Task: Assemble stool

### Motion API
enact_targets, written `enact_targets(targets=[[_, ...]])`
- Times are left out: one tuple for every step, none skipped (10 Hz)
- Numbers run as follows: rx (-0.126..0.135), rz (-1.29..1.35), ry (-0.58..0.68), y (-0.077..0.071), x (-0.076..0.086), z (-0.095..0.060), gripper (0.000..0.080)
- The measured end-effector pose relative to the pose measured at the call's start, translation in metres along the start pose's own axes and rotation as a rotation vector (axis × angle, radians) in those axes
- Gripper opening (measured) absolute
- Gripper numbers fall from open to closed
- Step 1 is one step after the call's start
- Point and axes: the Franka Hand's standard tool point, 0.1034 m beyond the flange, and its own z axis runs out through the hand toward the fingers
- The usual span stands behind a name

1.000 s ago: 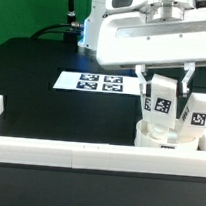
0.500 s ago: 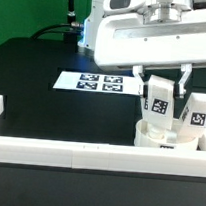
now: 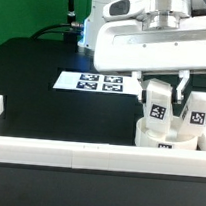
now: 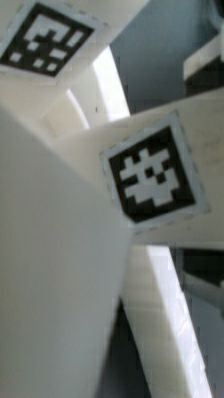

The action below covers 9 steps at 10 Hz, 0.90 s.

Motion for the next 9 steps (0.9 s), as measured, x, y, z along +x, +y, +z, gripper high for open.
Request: enact_targets(targets=[[-0.004, 0.005, 0.015, 0.0033, 0.0018, 0.0007, 0.0324], [-0.006, 0.008, 0.038, 0.0042, 0.0027, 0.0016, 0.0324], [-0.003, 0.003, 0.038, 0.001, 0.0015, 0.0016, 0.0324], [-0.003, 0.003, 0.035, 0.0009, 0.0019, 0.0018, 0.0324], [-0.003, 0.004, 0.032, 0.0013, 0.0013, 0.0022, 0.0324], [-0.003, 0.0, 0.024, 0.0024, 0.0018, 0.0026, 0.0503], [-0.002, 0.008, 0.011, 0.0064, 0.0071, 0.002, 0.0602], [0.0, 0.011, 0.015, 0.0058, 0.0106, 0.0004, 0.0602], [0.001, 0.012, 0.01, 0.006, 0.0112, -0.0001, 0.064]])
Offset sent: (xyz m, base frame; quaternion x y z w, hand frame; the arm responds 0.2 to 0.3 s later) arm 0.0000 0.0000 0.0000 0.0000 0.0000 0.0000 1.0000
